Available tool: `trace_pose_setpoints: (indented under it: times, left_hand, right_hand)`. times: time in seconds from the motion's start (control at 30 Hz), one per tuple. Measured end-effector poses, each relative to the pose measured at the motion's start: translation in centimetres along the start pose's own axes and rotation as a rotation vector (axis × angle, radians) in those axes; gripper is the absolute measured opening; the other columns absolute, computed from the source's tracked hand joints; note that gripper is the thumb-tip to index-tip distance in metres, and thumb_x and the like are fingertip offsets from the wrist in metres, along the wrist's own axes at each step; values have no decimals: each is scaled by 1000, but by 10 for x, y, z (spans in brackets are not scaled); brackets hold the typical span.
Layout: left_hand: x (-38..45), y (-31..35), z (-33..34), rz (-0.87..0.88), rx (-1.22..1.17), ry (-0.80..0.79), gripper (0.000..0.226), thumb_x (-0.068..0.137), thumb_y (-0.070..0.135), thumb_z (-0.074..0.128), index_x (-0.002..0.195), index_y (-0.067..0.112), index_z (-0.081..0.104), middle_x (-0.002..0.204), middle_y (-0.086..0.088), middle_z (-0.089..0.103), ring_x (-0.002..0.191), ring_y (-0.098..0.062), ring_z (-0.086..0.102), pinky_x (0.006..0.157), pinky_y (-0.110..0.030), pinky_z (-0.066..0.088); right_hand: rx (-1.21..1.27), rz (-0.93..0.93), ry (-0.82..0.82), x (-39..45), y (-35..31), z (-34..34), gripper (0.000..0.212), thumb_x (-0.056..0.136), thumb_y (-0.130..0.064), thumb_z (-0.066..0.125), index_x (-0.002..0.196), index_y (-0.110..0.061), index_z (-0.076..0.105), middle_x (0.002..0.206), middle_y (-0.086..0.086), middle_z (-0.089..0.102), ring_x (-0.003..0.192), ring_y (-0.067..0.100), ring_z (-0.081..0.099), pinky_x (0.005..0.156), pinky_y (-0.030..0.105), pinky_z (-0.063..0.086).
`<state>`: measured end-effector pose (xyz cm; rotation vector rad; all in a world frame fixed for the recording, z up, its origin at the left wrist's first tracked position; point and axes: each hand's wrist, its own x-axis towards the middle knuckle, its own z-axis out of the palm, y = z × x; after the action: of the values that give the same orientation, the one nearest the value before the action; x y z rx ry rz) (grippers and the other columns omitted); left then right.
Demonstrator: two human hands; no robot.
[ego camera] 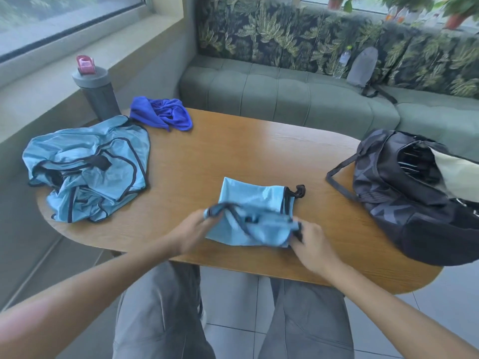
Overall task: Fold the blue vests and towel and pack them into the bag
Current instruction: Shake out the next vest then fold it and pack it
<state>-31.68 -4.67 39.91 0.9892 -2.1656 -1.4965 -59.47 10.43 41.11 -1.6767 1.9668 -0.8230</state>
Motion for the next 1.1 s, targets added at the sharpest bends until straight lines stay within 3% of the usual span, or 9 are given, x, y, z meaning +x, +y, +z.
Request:
trace_pose_setpoints:
  times: [0.07,0.2,0.33,0.47,0.57,0.67,0.8,0.97,1.1]
  left_hand:
    - [28,11,-5,-256,-170,45,45,103,53,47,99,14,70,94,-2,70,86,-21,67,81,-45,56]
    - [62,11,-7,-464,-72,158,46,101,50,51,93,9,70,88,-10,68,77,-25,69,73,-45,63]
    - [60,9,6,-384,205,234,33,93,49,63,91,15,66,86,-1,71,80,-23,69,65,-41,55]
    - [54,13,22,-225,494,390,22,107,36,43,101,16,39,73,-7,61,64,-30,59,50,-38,39]
    - [57,18,26,-89,654,428,17,110,35,36,108,18,33,61,-6,55,48,-27,51,42,-32,32]
    - [74,24,24,-56,534,448,16,109,33,37,105,18,33,63,-9,57,51,-31,55,43,-35,36]
    - [97,17,22,-167,535,389,14,110,32,34,104,19,32,71,-11,60,64,-33,58,51,-38,39]
    - [104,8,31,-231,783,375,11,108,23,40,102,19,32,66,-5,56,53,-24,47,46,-33,32]
    - [97,10,30,-265,779,385,15,104,27,47,111,15,41,70,-2,52,64,-31,53,55,-36,37]
  right_hand:
    - [64,218,41,28,-6,-2,11,99,-30,62,89,-28,66,78,-2,71,68,11,63,59,24,46]
    - [209,489,124,52,5,4,29,96,-42,63,89,-14,69,87,7,75,81,25,72,75,46,59]
    - [257,509,177,50,3,11,21,95,-39,68,94,-17,68,91,0,75,86,20,72,80,44,59]
    - [388,402,157,47,-8,12,22,88,-26,76,104,-23,62,97,-10,74,89,7,70,82,34,59]
    - [254,234,195,50,-16,11,18,97,-25,66,111,-24,54,103,-10,68,92,9,65,76,27,51]
    - [34,192,237,60,-15,13,21,104,-27,53,122,-20,45,109,-5,60,92,14,56,65,14,36]
    - [-58,291,265,72,-2,18,26,103,-23,53,125,-18,40,114,0,57,97,20,55,70,32,40]
    - [-140,359,368,76,5,22,36,99,-30,62,126,-20,41,109,5,66,93,27,62,71,39,51]
    - [-167,359,337,72,6,19,41,98,-39,62,130,-26,41,104,4,66,88,26,62,67,40,51]
